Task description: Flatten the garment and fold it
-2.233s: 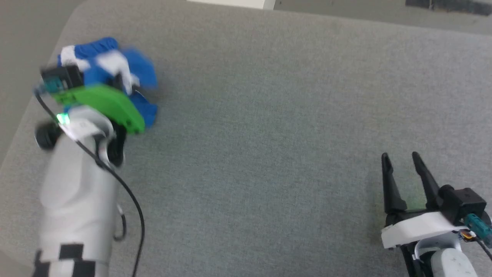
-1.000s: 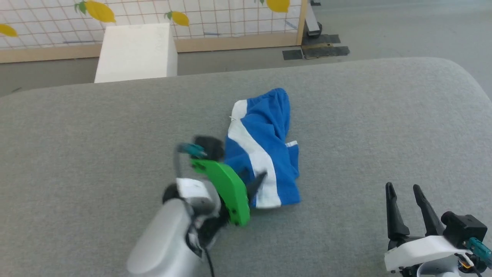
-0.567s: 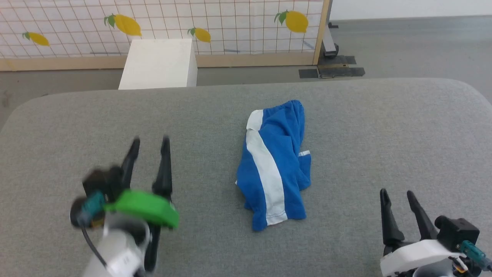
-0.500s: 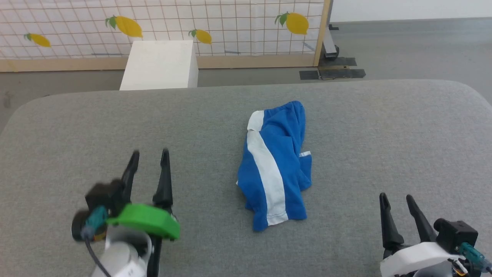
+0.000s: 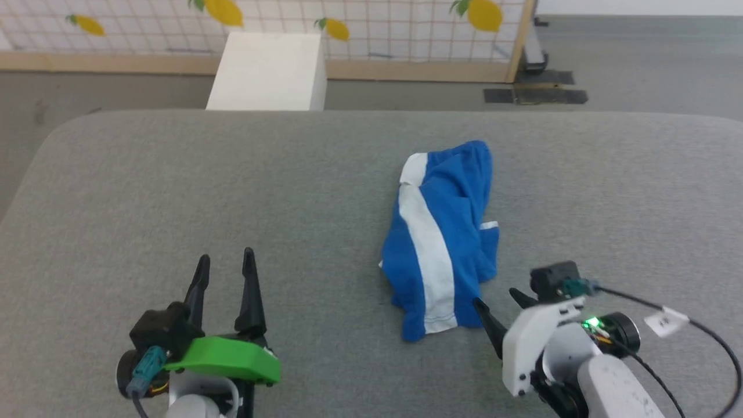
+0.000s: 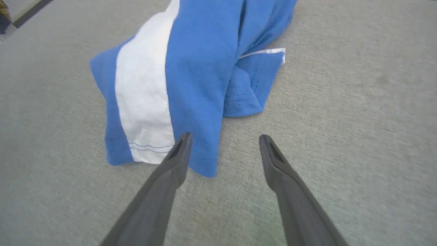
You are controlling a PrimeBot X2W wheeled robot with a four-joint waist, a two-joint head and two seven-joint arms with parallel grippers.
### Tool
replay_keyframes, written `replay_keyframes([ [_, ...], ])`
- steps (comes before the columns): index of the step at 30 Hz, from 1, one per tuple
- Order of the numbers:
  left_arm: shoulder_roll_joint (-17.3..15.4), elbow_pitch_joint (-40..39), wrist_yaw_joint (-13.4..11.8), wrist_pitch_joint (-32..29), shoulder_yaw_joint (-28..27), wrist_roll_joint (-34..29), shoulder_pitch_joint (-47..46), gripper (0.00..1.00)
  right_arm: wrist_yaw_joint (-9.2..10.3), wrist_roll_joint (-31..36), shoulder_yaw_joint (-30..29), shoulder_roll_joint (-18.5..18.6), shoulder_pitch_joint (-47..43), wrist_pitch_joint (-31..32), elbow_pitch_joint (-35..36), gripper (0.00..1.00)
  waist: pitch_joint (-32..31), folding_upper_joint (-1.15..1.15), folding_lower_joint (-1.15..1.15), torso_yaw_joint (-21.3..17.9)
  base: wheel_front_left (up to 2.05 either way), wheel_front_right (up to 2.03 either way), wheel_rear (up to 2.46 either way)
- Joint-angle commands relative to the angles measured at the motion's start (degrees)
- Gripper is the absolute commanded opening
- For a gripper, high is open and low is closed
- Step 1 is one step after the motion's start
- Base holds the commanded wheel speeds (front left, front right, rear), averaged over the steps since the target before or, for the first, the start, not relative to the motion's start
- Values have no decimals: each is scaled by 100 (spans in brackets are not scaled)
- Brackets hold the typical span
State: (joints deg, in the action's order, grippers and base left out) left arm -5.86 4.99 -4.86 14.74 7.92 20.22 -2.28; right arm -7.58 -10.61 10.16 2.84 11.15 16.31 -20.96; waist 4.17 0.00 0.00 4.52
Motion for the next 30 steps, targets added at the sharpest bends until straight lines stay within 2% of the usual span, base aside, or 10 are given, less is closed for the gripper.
replay_keyframes([
  [1,42,-20,61,25,-7,-35,-125,100,9,96,32,4,149,103,-129,100,211,0,0,239,0,0,0],
  [5,142,-6,145,25,-88,-29,-213,100,9,63,155,4,388,334,-533,99,347,0,0,398,0,0,0],
  [6,154,-5,152,25,-115,-31,-212,100,9,69,176,4,420,312,-571,67,354,0,0,406,0,0,0],
  [7,168,-2,165,25,-142,-35,-207,100,9,39,209,4,447,292,-622,22,357,0,0,412,0,0,0],
  [8,177,1,175,25,-161,-42,-201,100,9,0,244,4,460,277,-659,2,357,0,0,413,0,0,0],
  [9,188,4,187,25,-185,-53,-192,100,9,-33,289,4,472,251,-694,0,351,0,0,411,0,0,0],
  [23,271,112,369,26,-204,-195,-172,100,9,661,-2369,999,470,286,-517,0,178,0,0,244,0,0,0],
  [24,272,129,374,26,-204,-197,-156,100,9,665,-2452,940,451,312,-527,40,167,0,0,224,0,0,0],
  [25,273,151,378,26,-211,-196,-137,100,9,662,-2537,863,437,292,-506,100,150,0,0,190,0,0,0],
  [30,275,238,418,26,-201,-202,-102,100,9,468,-3030,402,395,-424,12,100,49,0,0,30,0,0,0],
])
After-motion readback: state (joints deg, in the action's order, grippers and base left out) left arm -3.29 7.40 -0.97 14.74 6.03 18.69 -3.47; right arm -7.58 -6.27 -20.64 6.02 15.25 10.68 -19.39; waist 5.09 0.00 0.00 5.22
